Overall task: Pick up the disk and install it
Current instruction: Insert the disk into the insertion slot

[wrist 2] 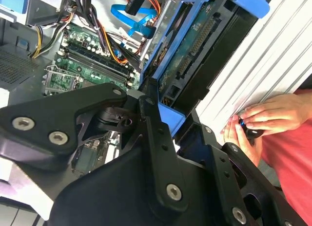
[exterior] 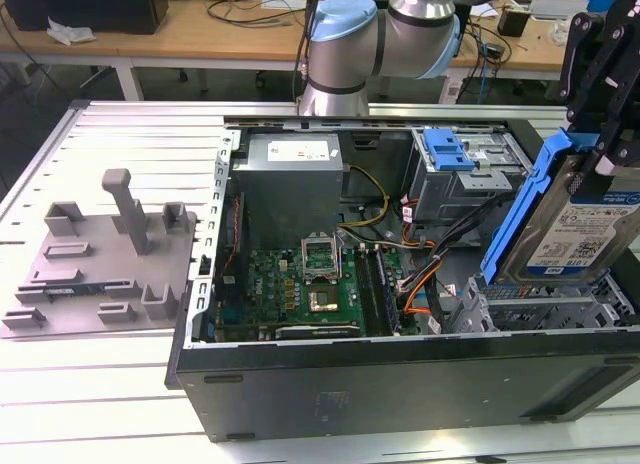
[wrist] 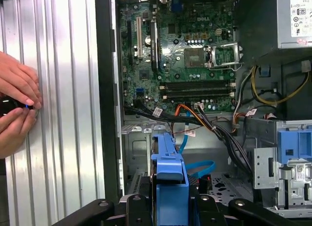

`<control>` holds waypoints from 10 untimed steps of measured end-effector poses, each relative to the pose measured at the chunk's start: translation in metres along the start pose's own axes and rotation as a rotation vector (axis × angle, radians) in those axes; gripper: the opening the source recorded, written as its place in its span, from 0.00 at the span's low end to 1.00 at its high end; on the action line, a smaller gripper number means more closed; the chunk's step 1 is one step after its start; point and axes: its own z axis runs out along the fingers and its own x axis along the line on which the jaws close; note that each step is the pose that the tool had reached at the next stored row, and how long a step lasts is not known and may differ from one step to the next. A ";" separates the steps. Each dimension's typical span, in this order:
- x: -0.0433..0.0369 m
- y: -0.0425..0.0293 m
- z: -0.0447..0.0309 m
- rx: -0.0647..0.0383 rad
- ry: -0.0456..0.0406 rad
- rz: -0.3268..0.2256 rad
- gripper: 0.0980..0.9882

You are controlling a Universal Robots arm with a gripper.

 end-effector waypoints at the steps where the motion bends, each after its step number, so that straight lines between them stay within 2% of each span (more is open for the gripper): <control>1: 0.0000 0.0000 0.0000 0.000 0.0001 -0.005 0.30; 10: 0.0004 0.0001 0.0009 0.001 -0.0001 -0.018 0.30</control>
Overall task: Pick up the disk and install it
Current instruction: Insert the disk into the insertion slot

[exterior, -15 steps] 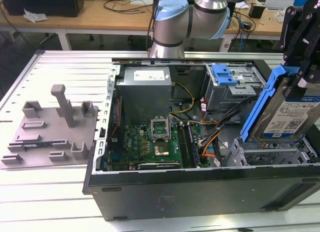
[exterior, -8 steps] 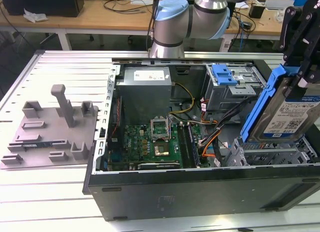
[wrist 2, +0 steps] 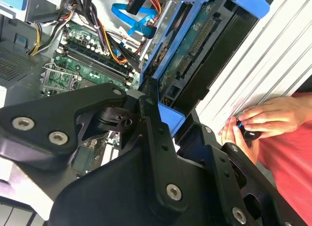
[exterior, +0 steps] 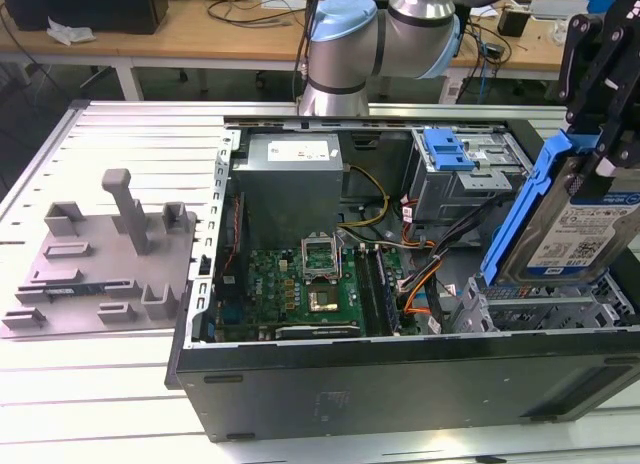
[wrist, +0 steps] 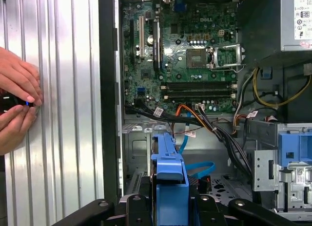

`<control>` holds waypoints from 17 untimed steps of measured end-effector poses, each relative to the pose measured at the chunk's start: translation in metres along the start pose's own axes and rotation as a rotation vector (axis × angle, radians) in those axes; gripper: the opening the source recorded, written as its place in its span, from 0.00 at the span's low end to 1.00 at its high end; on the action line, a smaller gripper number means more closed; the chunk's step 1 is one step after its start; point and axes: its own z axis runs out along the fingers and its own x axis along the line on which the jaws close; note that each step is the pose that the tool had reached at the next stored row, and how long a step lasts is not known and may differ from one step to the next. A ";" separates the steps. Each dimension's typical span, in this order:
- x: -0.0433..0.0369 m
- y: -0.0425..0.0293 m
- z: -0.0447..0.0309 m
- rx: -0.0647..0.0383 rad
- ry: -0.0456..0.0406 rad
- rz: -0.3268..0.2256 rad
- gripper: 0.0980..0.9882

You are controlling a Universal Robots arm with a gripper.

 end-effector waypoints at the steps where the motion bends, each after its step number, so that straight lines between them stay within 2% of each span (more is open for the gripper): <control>1: 0.0002 0.0000 0.0002 0.000 0.0000 0.000 0.30; 17: 0.0001 0.0000 0.0056 0.000 0.0002 -0.010 0.30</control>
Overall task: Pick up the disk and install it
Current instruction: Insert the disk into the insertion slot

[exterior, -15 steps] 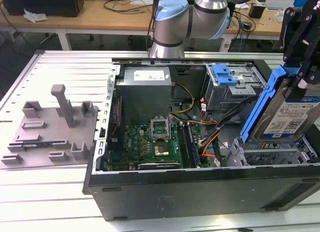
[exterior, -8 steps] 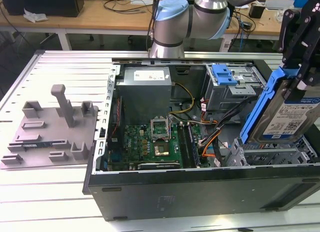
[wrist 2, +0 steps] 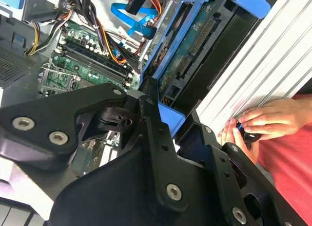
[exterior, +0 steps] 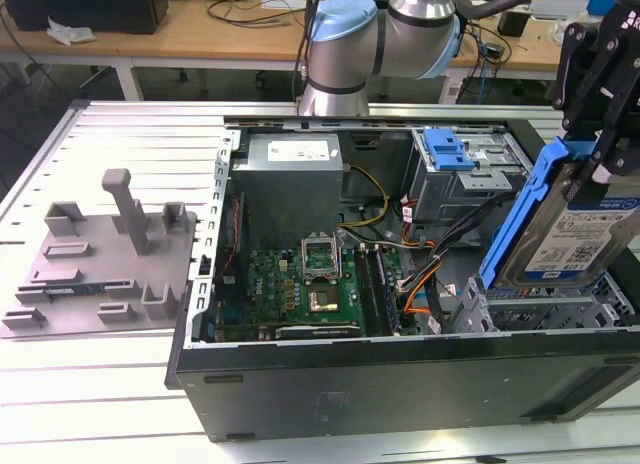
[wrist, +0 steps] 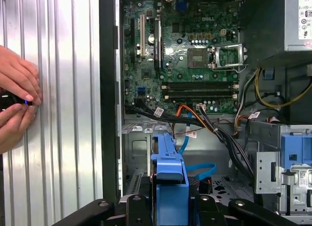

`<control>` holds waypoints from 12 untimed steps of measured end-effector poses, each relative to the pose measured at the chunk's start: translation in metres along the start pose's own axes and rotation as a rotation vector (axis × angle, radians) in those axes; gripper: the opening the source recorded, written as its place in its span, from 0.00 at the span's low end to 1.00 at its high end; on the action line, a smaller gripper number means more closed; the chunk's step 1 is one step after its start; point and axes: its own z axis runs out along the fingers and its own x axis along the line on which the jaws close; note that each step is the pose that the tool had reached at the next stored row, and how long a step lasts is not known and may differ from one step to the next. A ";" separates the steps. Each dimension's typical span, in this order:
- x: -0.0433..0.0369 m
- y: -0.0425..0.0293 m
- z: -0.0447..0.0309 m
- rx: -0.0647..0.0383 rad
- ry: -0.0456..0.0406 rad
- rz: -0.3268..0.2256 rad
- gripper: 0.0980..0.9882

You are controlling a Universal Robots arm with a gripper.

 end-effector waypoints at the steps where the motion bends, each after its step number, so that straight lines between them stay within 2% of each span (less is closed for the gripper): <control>1: 0.0000 0.0000 0.0002 0.000 -0.0001 -0.001 0.30; 6: -0.0001 0.0000 0.0020 0.000 -0.0002 -0.004 0.30; 7: -0.0002 0.0000 0.0056 0.000 -0.0003 -0.007 0.30; 8: -0.0006 0.0002 0.0175 0.001 -0.0003 -0.016 0.30; 9: -0.0004 0.0003 0.0263 0.001 -0.0005 -0.023 0.30; 12: 0.0001 0.0004 0.0285 0.001 -0.0005 -0.024 0.30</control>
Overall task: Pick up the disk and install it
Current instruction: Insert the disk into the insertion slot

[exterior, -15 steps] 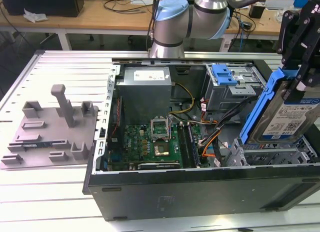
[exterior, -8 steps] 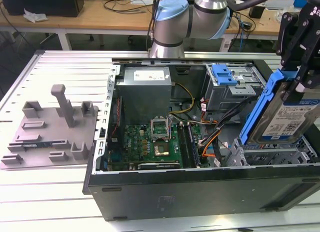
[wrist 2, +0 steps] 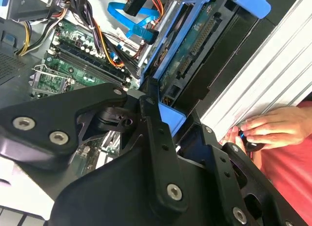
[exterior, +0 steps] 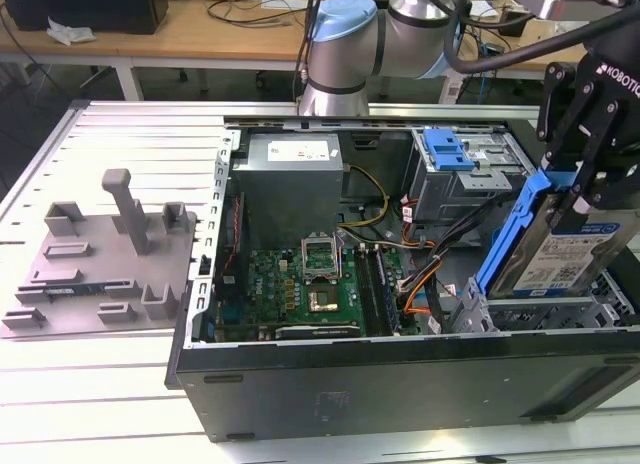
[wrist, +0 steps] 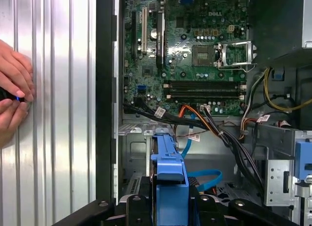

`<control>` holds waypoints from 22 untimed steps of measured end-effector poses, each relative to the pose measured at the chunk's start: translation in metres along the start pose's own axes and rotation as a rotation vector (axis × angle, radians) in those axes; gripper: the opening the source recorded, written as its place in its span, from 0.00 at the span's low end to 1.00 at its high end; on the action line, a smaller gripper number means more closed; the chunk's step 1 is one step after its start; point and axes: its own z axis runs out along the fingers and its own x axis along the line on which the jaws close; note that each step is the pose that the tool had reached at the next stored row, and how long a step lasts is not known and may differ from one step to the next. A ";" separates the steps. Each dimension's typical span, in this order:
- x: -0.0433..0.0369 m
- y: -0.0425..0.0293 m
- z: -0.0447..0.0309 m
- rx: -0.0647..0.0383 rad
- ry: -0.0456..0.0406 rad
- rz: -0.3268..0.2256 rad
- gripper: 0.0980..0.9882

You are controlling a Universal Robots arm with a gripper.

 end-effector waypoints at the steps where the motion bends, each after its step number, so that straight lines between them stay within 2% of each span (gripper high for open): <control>1: 0.0002 0.0000 0.0007 0.000 -0.0001 0.000 0.30; 16: 0.0044 0.0003 0.0187 0.000 0.0003 -0.011 0.30; 18: 0.0048 0.0003 0.0205 0.000 0.0003 -0.012 0.46; 22: 0.0048 0.0004 0.0207 0.001 -0.0001 -0.012 0.46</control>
